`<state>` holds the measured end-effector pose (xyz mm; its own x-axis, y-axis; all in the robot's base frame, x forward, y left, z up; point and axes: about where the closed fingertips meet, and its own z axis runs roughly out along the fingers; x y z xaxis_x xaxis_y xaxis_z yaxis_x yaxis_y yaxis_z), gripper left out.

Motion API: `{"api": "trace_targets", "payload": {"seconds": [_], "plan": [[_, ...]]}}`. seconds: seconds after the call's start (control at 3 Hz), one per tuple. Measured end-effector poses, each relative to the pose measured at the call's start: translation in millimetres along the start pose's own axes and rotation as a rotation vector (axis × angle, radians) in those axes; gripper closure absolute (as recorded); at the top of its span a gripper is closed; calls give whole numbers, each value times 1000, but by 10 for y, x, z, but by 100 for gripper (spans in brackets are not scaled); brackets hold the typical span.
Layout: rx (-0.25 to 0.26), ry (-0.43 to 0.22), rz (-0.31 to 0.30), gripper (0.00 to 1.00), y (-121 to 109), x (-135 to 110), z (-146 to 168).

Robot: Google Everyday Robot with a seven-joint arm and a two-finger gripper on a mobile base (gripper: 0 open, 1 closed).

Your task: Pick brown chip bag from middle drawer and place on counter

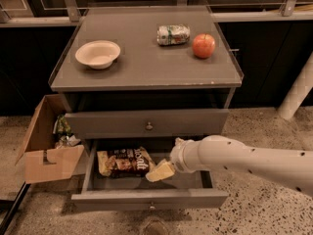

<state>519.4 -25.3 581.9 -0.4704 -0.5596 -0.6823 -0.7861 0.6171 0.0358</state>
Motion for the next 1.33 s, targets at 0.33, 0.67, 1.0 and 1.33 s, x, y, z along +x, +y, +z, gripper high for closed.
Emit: {"api": "trace_targets", "payload": {"seconds": [0.33, 0.67, 1.0, 1.33], "plan": [[-51, 10, -10, 0, 92, 8, 255], [-57, 12, -9, 0, 108, 15, 285], [-28, 8, -1, 0, 113, 34, 283], [27, -15, 41, 0, 89, 200, 466]]}}
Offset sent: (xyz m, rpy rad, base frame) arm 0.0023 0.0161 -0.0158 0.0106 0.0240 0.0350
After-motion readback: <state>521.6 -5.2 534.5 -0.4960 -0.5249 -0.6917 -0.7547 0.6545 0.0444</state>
